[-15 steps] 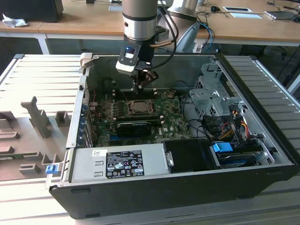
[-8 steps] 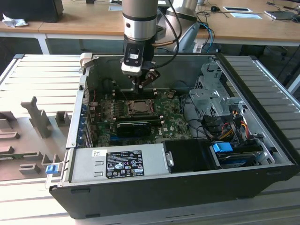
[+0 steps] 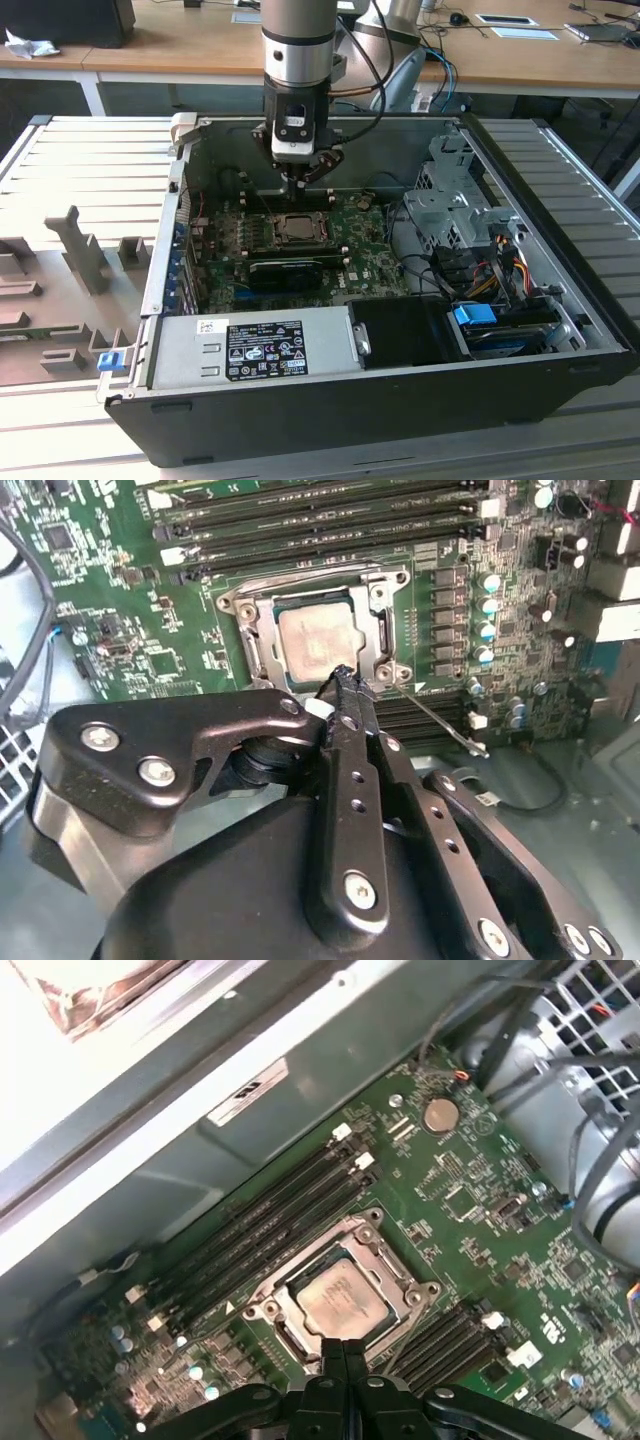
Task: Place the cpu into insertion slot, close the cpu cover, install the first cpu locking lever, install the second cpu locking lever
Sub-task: 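Install the first cpu locking lever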
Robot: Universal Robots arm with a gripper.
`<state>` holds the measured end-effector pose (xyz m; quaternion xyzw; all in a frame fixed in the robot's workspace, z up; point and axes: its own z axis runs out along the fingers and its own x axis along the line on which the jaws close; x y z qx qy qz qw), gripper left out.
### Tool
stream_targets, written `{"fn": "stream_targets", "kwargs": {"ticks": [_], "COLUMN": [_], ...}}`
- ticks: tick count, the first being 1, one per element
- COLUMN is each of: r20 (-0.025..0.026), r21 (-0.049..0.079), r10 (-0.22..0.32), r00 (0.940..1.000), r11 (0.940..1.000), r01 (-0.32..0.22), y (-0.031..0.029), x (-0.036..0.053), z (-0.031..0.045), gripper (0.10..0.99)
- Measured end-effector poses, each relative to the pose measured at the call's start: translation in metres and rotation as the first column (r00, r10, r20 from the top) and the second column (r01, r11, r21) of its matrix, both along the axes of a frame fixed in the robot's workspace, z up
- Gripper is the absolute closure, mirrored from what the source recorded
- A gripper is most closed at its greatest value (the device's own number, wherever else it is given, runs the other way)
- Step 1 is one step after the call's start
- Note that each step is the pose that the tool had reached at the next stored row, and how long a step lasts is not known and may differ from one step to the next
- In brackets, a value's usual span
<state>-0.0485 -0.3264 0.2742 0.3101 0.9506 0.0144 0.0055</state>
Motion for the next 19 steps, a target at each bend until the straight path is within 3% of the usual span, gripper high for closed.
{"fn": "stream_targets", "kwargs": {"ticks": [5,8,16,18,19], "r20": [0.0,0.0001,0.0,0.0,0.0], "r21": [0.0,0.0,0.0,0.0,0.0], "r10": [0.069,0.131,0.247,0.288,0.296], "r00": [0.9976,0.9914,0.9691,0.9576,0.9553], "r11": [0.9976,0.9914,0.9691,0.9576,0.9553], "r01": [-0.069,-0.131,-0.247,-0.288,-0.296], "y": [0.0,0.0,0.0,0.0,0.0], "x": [0.0,0.0,0.0,0.0,0.0], "z": [0.0,0.0,0.0,0.0,0.0], "gripper": [0.98,0.98,0.98,0.98,0.98]}}
